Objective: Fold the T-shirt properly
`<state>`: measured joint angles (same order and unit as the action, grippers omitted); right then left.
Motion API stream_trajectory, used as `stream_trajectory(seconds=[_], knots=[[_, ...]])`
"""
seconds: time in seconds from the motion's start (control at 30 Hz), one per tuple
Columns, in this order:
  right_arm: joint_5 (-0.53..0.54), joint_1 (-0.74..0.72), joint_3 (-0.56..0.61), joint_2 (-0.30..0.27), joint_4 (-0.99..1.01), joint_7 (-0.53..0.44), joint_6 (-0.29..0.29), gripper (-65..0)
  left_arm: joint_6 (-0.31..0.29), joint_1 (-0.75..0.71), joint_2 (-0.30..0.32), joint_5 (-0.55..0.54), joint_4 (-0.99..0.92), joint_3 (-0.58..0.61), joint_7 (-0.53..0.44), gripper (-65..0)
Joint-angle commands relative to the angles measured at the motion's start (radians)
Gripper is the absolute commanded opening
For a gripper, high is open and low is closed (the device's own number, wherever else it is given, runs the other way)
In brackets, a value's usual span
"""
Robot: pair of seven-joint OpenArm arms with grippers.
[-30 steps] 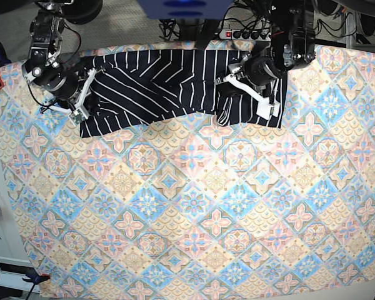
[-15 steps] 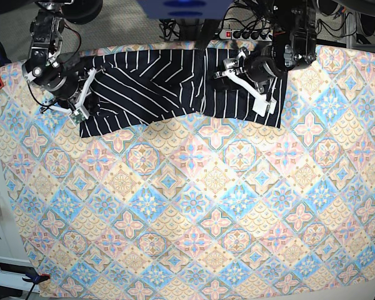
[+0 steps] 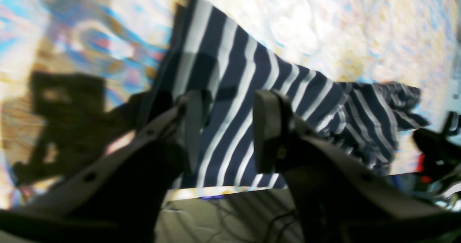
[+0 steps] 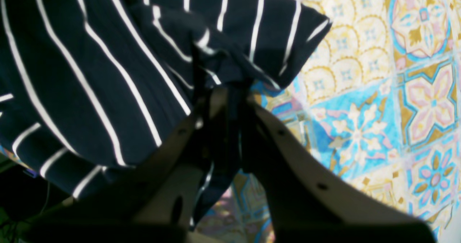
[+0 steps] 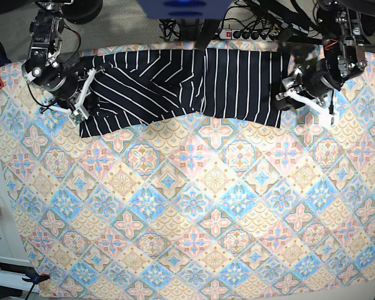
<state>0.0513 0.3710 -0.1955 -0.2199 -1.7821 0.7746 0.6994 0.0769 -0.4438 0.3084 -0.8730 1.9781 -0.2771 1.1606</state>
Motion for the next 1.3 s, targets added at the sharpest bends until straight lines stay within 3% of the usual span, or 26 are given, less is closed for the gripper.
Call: stream_trajectory(seconds=[0.0,0.17,0.47,0.57,0.7,0.93,1.27], knots=[[0.006,-0.004,-0.006,-0.013,-0.022,-0.014,-0.001,-59.1,-0.009,0.003,0.016,-0.025,0.01,0.002,-0.001,-41.2],[0.006,-0.004,-0.006,-0.013,-0.022,-0.014,-0.001,-59.1,-0.009,0.009,0.065,-0.028,-0.072,0.003,0.0,-40.6],[0.006,-0.004,-0.003,-0.013,-0.022,-0.014,-0.001,-59.1,-0.01,0.01,0.157,-0.022,-0.092,0.006,0.055,-24.0],[0.006,-0.005,-0.002,-0.013,-0.022,-0.014,-0.001,-59.1,-0.01,0.021,0.17,-0.021,-0.095,0.008,0.058,-23.3],[0.006,-0.005,-0.002,-0.013,-0.022,-0.014,-0.001,-59.1,-0.01,0.061,0.191,0.007,-0.158,0.111,0.057,-23.3],[0.008,-0.005,-0.006,-0.013,-0.022,-0.014,-0.001,-59.2,-0.007,0.113,0.186,0.065,-0.234,0.24,0.049,-23.4],[0.008,-0.005,-0.006,-0.013,-0.022,-0.014,-0.001,-59.2,-0.01,0.115,0.127,0.205,-0.297,0.247,0.048,-23.4]])
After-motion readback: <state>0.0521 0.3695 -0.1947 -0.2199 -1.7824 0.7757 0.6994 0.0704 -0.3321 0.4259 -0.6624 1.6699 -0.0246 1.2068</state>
